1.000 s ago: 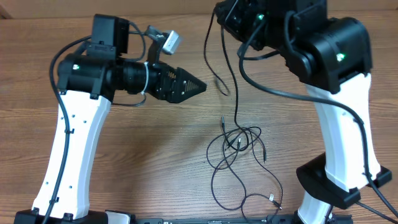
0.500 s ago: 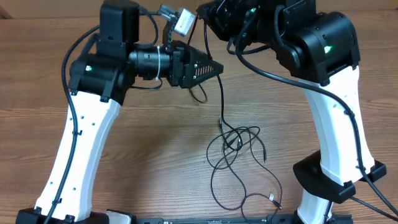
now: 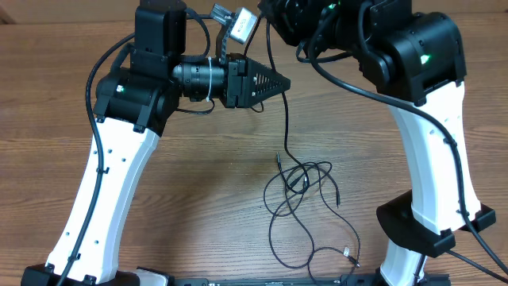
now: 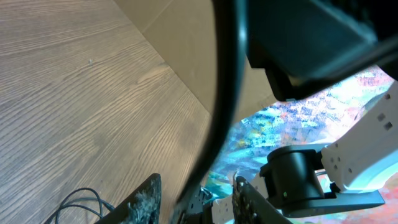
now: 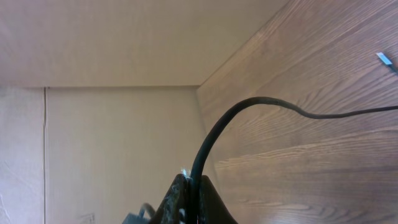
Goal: Untangle cables
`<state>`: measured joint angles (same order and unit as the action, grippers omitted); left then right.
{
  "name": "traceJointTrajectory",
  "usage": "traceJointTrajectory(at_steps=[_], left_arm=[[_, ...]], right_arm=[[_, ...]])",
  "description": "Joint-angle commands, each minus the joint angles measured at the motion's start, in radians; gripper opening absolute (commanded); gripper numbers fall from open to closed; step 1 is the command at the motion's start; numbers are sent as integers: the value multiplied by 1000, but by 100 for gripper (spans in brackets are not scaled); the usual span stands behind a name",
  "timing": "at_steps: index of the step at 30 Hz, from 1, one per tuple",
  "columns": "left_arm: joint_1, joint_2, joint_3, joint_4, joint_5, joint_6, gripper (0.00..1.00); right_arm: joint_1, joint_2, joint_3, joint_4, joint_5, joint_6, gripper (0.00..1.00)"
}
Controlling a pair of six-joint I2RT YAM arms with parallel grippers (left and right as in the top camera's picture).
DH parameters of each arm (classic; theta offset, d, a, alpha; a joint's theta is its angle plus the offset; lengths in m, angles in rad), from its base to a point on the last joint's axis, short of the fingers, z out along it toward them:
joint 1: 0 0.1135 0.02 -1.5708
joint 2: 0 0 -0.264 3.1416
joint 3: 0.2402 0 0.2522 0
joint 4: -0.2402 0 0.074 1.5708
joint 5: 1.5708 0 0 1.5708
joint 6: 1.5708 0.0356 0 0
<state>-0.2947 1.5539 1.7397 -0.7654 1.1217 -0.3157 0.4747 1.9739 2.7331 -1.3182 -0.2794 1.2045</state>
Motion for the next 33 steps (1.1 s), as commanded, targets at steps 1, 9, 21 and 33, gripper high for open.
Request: traceJointTrajectory(at_steps=[1, 9, 21, 33], left_arm=[[2, -5, 14, 5, -6, -7, 36], [2, -5, 14, 11, -3, -7, 31], [2, -5, 14, 27, -14, -75, 4], [2, -24, 264, 109, -161, -340, 4]], right_arm=[[-9, -8, 17, 8, 15, 3, 4], [-8, -8, 17, 7, 3, 3, 4], [-9, -8, 17, -13, -5, -6, 4], [-224, -8, 17, -376, 686, -238, 100]])
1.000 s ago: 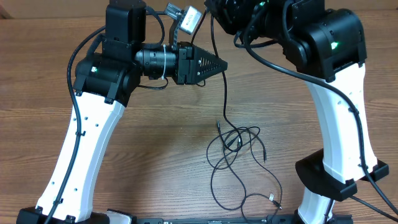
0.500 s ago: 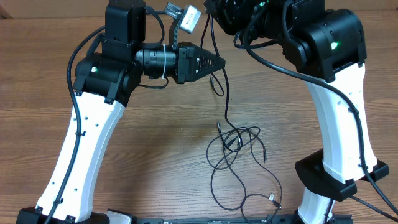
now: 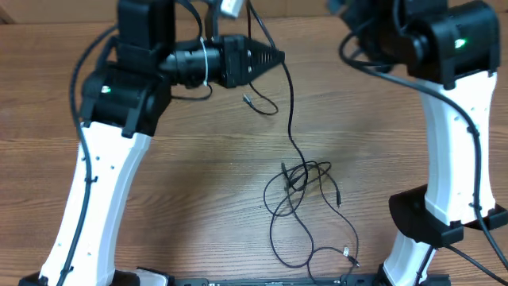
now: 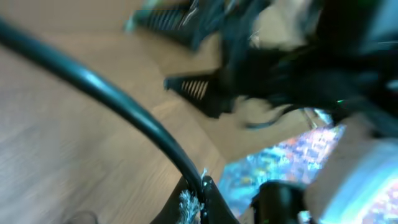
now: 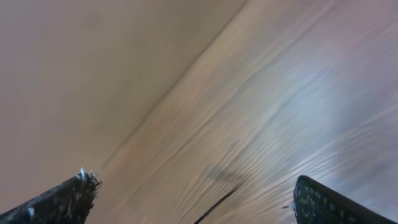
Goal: Untangle cables
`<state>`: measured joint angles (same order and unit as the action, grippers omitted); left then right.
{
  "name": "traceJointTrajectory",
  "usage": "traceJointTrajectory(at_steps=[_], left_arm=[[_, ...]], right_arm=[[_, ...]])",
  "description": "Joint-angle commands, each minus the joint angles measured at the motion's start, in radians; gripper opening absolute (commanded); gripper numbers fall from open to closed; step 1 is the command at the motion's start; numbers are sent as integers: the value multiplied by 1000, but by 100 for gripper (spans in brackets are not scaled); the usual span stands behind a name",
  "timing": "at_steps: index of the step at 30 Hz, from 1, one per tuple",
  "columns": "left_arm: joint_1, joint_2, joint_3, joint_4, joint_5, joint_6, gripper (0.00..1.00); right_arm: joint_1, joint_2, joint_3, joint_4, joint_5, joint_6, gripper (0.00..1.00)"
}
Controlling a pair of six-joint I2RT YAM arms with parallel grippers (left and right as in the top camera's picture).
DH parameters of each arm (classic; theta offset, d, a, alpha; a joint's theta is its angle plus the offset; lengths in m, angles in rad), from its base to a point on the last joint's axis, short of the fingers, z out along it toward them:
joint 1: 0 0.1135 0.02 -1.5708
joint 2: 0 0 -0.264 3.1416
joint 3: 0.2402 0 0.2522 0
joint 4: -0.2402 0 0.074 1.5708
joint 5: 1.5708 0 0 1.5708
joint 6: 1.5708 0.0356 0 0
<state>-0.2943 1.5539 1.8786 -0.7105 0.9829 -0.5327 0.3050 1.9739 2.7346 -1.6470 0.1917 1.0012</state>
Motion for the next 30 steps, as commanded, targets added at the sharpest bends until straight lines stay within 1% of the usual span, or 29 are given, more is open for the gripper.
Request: traceJointTrajectory(at_steps=[1, 4, 6, 8, 10, 12, 13, 15, 16, 17, 18, 19, 20, 21, 22, 23, 24, 25, 26, 27, 29, 30], left_arm=[[1, -24, 158, 86, -22, -155, 4], [1, -24, 249, 244, -22, -313, 4], [1, -24, 283, 376, -37, -457, 4], [2, -24, 298, 549, -93, -702, 4], [2, -24, 298, 618, -142, -788, 4], [7, -24, 298, 621, -222, -796, 4], [13, -23, 298, 601, -263, -821, 4], [20, -18, 298, 572, -267, -982, 4], [20, -14, 298, 583, -243, -1101, 4], [20, -11, 298, 615, -243, -1138, 5], [21, -9, 298, 655, -278, -1093, 4], [29, -8, 298, 653, -339, -960, 4], [38, -7, 298, 624, -363, -883, 4], [53, -6, 298, 546, -381, -827, 4], [73, -4, 298, 438, -392, -807, 4], [80, -2, 298, 403, -397, -796, 4], [92, 5, 298, 351, -409, -758, 4], [108, 21, 298, 315, -417, -682, 4], [119, 37, 298, 314, -414, -630, 4], [129, 54, 298, 315, -405, -614, 4], [140, 90, 298, 330, -395, -615, 4], [146, 117, 298, 364, -387, -615, 4]], right_arm=[[-72, -8, 14, -47, 211, -67, 100], [-113, -8, 14, -47, 153, -187, 100], [-122, -8, 14, -47, 135, -222, 100], [-122, -8, 14, -47, 110, -253, 100], [-122, -8, 14, -47, 80, -278, 100], [-122, -8, 14, -47, 35, -303, 100], [-122, -8, 14, -47, 6, -315, 100], [-122, -8, 14, -47, -44, -342, 100], [-122, -8, 14, -47, -79, -364, 100], [-122, -8, 14, -47, -103, -383, 100], [-122, -8, 14, -47, -129, -396, 100], [-122, -8, 14, -47, -143, -406, 100], [-122, -8, 14, -47, -151, -408, 100], [-122, -8, 14, -47, -158, -408, 100], [-122, -8, 14, -47, -161, -408, 100], [-122, -8, 14, -47, -161, -408, 100], [-122, -8, 14, -47, -160, -408, 100], [-122, -8, 14, -47, -160, -408, 100], [-122, -8, 14, -47, -160, -408, 100], [-122, -8, 14, -47, -160, -408, 100], [-122, -8, 14, -47, -160, -408, 100], [-122, -8, 14, -47, -160, -408, 100]])
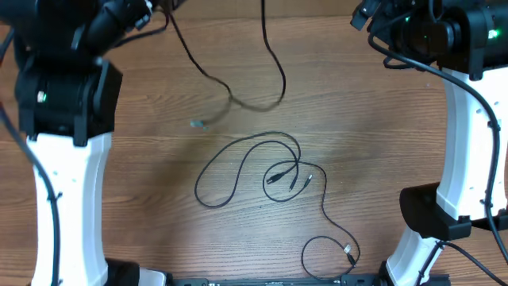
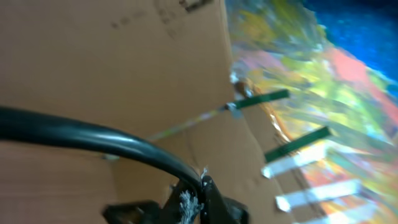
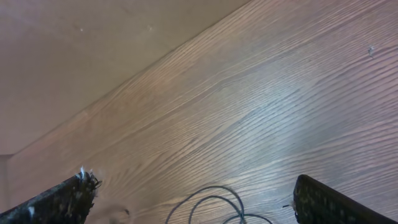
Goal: Untangle cables
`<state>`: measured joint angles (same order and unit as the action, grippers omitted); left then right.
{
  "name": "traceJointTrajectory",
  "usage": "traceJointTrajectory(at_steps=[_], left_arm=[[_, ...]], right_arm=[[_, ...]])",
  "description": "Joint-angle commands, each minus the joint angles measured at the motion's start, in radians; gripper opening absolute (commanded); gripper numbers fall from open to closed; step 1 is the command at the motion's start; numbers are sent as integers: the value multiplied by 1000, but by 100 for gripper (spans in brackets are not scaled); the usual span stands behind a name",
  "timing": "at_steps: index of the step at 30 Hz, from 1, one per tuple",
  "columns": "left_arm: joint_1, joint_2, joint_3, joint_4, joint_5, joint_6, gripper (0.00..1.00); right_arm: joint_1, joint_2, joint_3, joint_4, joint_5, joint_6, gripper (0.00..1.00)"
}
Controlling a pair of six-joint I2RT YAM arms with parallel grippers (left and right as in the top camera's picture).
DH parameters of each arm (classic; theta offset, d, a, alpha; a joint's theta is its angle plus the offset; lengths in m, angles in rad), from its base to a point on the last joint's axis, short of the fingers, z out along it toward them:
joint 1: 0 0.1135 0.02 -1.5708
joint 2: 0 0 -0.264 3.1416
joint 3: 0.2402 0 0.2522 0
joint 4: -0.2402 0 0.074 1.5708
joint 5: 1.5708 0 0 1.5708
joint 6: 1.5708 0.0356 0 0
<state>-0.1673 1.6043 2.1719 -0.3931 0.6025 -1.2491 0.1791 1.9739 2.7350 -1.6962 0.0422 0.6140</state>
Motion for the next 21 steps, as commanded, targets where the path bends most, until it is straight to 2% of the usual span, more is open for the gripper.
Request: traceJointTrajectory(at_steps=[1, 9, 12, 15, 18, 21], left_arm=[[24, 92, 5, 78, -4, 101, 4], [65, 302, 5, 408, -21, 10, 4], [113, 393, 5, 397, -146, 21, 5], [175, 442, 5, 396, -162, 23, 4], [299, 508, 5, 389, -151, 40, 4], [446, 583, 5, 309, -166, 185, 4]], right_arm=[[4, -8, 14, 3, -11, -21, 100], [4, -8, 14, 3, -11, -21, 100], [4, -8, 14, 3, -11, -21, 100], [4, -8, 14, 3, -11, -21, 100], [4, -8, 14, 3, -11, -21, 100], [4, -8, 14, 3, -11, -21, 100]])
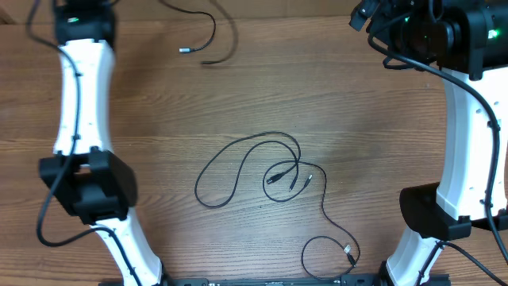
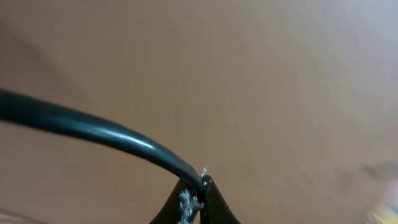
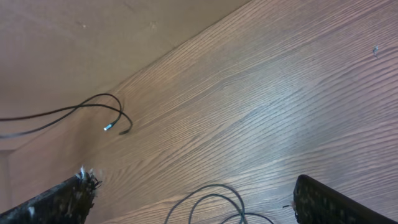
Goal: Untangle cables
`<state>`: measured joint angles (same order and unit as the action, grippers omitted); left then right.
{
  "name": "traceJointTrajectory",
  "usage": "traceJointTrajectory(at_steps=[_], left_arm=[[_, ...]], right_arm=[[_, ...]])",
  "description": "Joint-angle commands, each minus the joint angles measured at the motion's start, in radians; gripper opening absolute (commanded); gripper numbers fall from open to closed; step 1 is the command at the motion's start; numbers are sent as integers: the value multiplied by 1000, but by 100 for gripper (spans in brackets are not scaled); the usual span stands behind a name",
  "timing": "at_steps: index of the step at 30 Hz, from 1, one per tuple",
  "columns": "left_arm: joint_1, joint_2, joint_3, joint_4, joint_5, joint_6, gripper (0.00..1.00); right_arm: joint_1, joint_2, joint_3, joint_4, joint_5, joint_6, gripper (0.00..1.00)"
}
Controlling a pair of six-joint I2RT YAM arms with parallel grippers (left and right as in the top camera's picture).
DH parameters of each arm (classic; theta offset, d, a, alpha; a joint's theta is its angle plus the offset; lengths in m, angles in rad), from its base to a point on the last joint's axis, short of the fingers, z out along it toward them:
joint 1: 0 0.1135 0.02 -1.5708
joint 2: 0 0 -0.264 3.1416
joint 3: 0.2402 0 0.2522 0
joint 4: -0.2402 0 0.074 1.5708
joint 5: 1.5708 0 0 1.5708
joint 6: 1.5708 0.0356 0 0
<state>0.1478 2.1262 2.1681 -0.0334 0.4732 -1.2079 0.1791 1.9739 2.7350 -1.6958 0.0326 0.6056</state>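
Observation:
My left gripper [image 2: 200, 183] is shut on a thin black cable [image 2: 99, 130], with only blurred tan cardboard behind it. In the overhead view that cable [image 1: 213, 32] curls at the table's far edge, its two ends near the wood; the left gripper itself is out of that frame. The other black cables [image 1: 270, 171] lie in loose loops mid-table, with plugs crossing at the centre. My right gripper [image 3: 196, 199] is open and empty, high above those loops [image 3: 214, 196]. It also sees the pulled cable [image 3: 93, 109] far off.
The left arm [image 1: 79, 95] stretches up the left side of the table, the right arm [image 1: 464, 159] up the right side. A cardboard wall [image 3: 93, 37] borders the far edge. One cable end [image 1: 347, 251] lies near the front edge.
The left arm has reached further back and left. The cable it holds, which hung down to mid-left of the table, now curls at the far edge. Right gripper and table loops are unchanged.
First the right gripper was shut on a cable lifted from a tight tangle, with the left gripper open around it. Then the left was shut on it and the right open. Later that cable was free of the tangle and the rest lay spread in loops. Now it hangs at the far edge.

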Motion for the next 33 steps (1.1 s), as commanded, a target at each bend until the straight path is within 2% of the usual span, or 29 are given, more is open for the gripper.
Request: traceJointTrajectory(at_steps=[1, 3, 6, 7, 8, 9, 13, 14, 19, 21, 24, 27, 29, 31, 33], left_arm=[[153, 74, 9, -72, -49, 183, 4], [224, 114, 9, -138, -109, 302, 5], [325, 158, 9, -198, -124, 447, 4], [374, 177, 9, -232, -119, 520, 40], [397, 186, 9, -253, -114, 570, 82], [418, 191, 8, -278, -109, 626, 100], [465, 202, 8, -458, -123, 904, 100], [467, 202, 8, -490, -136, 937, 100], [460, 202, 8, -663, -153, 951, 100], [446, 204, 5, -747, -233, 951, 94], [416, 210, -6, -850, -256, 962, 100], [385, 210, -7, -926, -271, 966, 99], [365, 210, -7, -959, -274, 969, 94], [334, 210, -7, -1004, -271, 969, 99], [299, 210, -7, -1052, -232, 989, 100]], right_arm=[[4, -8, 14, 2, -1, -12, 100], [4, -8, 14, 2, -1, -12, 100], [4, -8, 14, 2, -1, -12, 100], [4, -8, 14, 2, -1, -12, 100], [4, -8, 14, 2, -1, -12, 100], [4, -8, 14, 2, -1, -12, 100], [4, -8, 14, 2, -1, -12, 100], [4, -8, 14, 2, -1, -12, 100], [4, -8, 14, 2, -1, -12, 100], [4, -8, 14, 2, -1, -12, 100], [4, -8, 14, 2, -1, -12, 100], [4, -8, 14, 2, -1, -12, 100], [4, -8, 14, 2, -1, -12, 100], [4, -8, 14, 2, -1, -12, 100], [4, -8, 14, 2, -1, -12, 100]])
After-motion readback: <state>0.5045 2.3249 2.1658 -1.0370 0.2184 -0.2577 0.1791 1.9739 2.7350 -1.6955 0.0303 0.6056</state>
